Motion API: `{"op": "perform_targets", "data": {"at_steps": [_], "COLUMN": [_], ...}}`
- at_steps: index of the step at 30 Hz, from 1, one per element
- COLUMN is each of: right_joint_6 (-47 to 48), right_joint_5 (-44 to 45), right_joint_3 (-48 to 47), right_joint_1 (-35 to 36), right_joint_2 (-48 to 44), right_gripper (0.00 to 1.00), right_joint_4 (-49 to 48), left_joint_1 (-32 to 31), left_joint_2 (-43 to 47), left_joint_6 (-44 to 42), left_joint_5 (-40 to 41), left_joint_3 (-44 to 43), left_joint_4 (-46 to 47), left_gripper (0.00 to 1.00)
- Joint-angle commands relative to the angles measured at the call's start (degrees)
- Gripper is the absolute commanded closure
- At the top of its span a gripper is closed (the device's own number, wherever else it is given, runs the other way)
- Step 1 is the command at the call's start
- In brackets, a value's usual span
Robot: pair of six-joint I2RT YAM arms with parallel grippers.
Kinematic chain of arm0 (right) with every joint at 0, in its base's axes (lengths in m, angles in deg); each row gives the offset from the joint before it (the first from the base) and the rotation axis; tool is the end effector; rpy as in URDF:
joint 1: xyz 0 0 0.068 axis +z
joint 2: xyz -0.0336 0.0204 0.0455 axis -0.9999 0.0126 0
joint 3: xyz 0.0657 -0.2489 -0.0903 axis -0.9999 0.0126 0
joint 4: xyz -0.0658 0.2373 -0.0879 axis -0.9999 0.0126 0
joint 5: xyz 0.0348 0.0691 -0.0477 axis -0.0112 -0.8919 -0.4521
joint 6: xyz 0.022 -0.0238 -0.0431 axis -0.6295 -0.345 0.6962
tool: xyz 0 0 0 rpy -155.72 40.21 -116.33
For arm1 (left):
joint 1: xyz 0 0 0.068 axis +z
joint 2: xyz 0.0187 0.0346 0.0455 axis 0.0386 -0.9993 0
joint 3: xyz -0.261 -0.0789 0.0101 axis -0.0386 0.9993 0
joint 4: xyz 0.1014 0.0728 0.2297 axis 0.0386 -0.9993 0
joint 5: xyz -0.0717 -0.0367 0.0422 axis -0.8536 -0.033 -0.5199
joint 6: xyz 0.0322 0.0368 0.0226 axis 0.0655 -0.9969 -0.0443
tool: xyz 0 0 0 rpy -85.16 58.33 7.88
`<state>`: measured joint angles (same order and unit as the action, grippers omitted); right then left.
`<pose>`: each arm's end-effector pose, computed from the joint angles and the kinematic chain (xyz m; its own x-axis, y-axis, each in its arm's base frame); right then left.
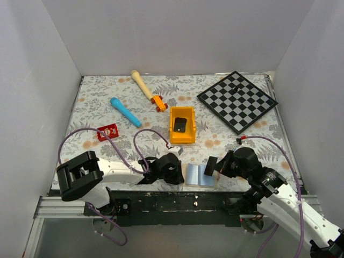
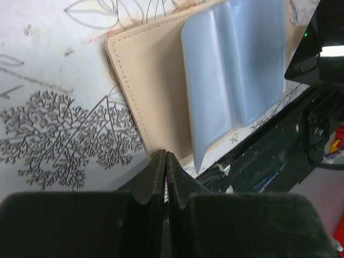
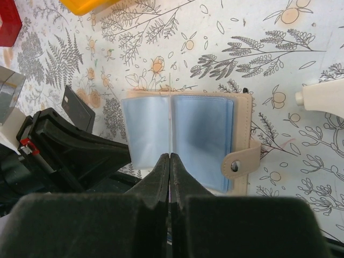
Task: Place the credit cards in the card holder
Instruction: Insert the credit card into the card holder.
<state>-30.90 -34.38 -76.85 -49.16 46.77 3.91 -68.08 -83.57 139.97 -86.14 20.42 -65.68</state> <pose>0.0939 0.0755 0.2090 -0.7517 0.4467 -0.4853 0.0465 0.7698 0.6366 0.1114 -0.2472 0.1384 -0.8933 0.1154 -0.4344 0.3469 0.7915 -0.5031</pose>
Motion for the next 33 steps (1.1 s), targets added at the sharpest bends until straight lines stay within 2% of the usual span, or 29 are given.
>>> {"op": "perform_targets", "data": {"at_steps": [1, 7, 14, 20, 27, 33], "right_joint_6": [1.43, 4.06, 5.91, 6.53, 5.74, 5.38], "right_joint_5": [-3.6, -9.15, -13.37, -16.53, -14.61, -11.97], "right_joint_3": [1.16, 5.46, 8.02, 10.48, 10.39, 10.39], "right_joint_1": [-0.22, -0.22, -0.22, -0.22, -0.22, -0.22], "right_joint_2": [0.04, 0.39, 0.57, 0.39, 4.17, 3.39], "right_gripper": [0.99, 0.99, 0.99, 0.99, 0.99, 0.99], "right_joint_4": [-4.13, -9.5, -11.53, -15.04, -14.34, -12.76], "left_joint_1": [-0.67, -0.49, -0.23, -0.23, -0.23, -0.23], "left_joint_2": [5.94, 12.01, 13.15, 13.51, 8.51, 2.8], "left_joint_6": [0.17, -3.69, -5.02, -10.2, -15.74, -16.62], "left_joint_5": [1.91, 9.39, 11.42, 8.09, 0.53, -3.34], "left_joint_3": [0.58, -2.49, -4.08, -6.36, -10.31, -12.34], "left_joint_4": [-7.64, -15.56, -14.79, -8.28, -1.51, -0.37], "left_gripper": [0.99, 0.98, 1.0, 1.0, 1.0, 1.0]}}
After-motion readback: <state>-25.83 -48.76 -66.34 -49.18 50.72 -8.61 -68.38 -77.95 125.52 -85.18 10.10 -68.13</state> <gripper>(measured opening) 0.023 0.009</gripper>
